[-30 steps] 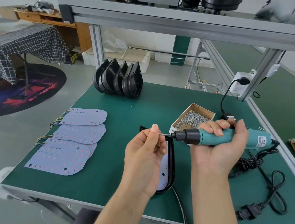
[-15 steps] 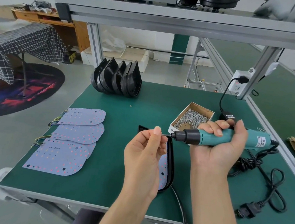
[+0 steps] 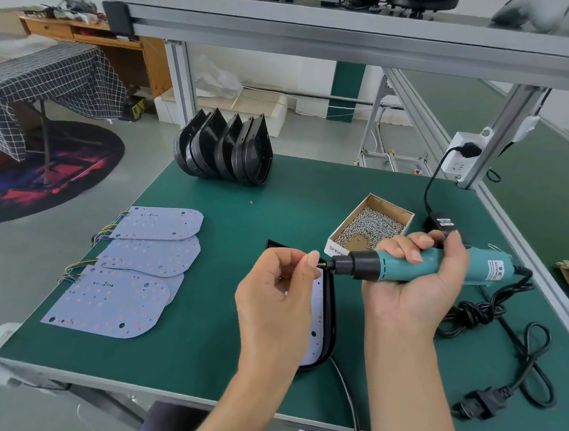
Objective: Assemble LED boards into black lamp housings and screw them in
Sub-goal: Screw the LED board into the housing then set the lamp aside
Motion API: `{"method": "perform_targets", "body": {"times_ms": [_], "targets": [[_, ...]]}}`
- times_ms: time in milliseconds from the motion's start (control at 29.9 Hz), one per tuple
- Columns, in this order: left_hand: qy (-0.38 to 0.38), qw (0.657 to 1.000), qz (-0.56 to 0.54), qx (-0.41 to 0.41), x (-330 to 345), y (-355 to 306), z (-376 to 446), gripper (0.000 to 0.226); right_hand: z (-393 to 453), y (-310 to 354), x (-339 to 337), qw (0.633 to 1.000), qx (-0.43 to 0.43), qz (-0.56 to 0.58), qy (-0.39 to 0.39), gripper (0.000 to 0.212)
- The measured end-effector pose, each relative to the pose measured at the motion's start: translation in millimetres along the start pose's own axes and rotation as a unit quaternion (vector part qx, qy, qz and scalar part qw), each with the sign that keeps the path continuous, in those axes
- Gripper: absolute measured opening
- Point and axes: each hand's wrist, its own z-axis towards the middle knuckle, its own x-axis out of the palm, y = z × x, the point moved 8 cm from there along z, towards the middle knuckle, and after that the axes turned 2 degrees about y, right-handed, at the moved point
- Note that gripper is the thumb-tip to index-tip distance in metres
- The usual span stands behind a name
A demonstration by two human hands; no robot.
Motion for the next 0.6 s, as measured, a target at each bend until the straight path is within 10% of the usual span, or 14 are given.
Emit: {"method": "perform_targets", "body": {"times_ms": [134,301,603], "targets": [[0.047,0.998,0.028,-0.011,0.1,-0.1,5.0,0.008,4.6,-0.5,-2.1,1.000,0.001,0.002,-0.002,0.032],[-0.014,0.980,0.190,0.056,-34.6,-9.1,10.7,0.053,18.4,9.7,-8.8,0.999,-0.021,-0.042,0.016,0.026],[0.168,0.889,0.383,-0.187,-24.1,62.7,41.8,0.048,39.7,20.8,-41.0,0.965,-0.085,-0.245,-0.029,0.020]]}}
